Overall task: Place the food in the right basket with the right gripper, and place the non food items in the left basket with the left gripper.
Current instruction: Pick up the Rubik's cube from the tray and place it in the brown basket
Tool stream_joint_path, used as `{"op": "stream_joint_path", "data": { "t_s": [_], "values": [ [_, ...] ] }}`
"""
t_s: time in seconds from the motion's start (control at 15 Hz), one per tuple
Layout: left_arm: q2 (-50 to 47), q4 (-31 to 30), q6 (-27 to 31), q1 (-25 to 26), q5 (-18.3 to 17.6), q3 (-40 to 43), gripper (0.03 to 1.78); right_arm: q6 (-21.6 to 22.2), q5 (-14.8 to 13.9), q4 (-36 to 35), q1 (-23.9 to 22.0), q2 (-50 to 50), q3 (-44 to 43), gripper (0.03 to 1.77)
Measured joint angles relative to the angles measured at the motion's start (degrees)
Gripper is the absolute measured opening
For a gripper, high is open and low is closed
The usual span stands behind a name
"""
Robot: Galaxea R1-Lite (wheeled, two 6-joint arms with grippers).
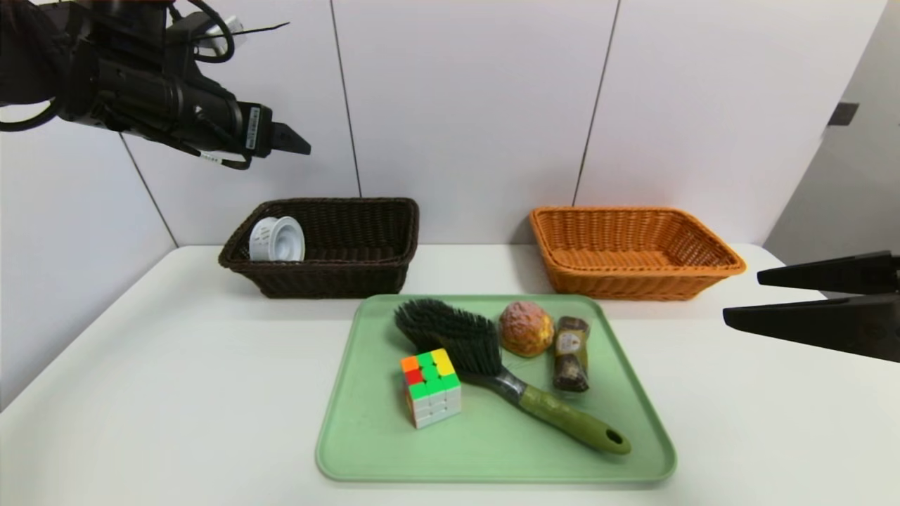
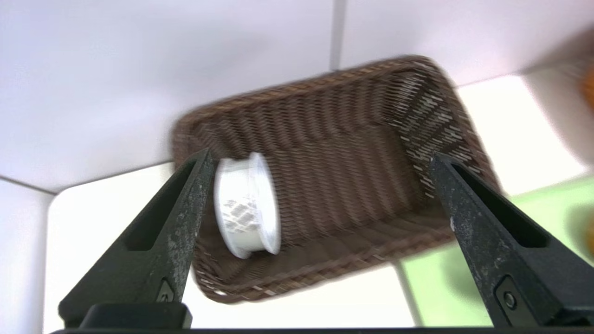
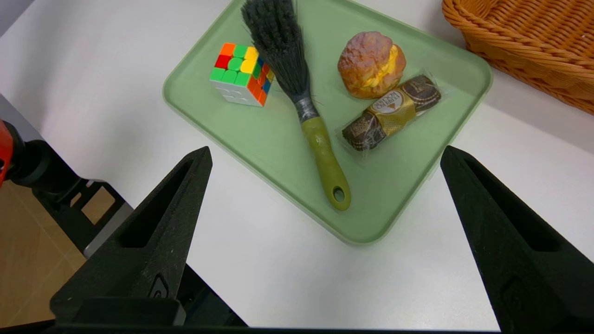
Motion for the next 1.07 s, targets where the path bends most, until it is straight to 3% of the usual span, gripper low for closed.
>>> {"op": "stream_joint_path", "data": {
  "t_s": [0.27,0.8,1.07],
  "values": [
    [-4.16,2.01,0.0,-7.49,-0.3,4.9,1.67,0.04,-0.02,0.0,-0.22,-0.48,0.05,1.7],
    [-12.89,2.08,0.61,-24.44,-0.94,22.35,1.69,1.32,-0.02,-0.38,-0.33,-1.33,0.44,1.7],
    [-14.04,6.03,6.78,-28.31,-4.89,26.7,1.69,1.45,-0.02,-0.35,-0.33,-1.32,0.49,1.7]
  ]
}}
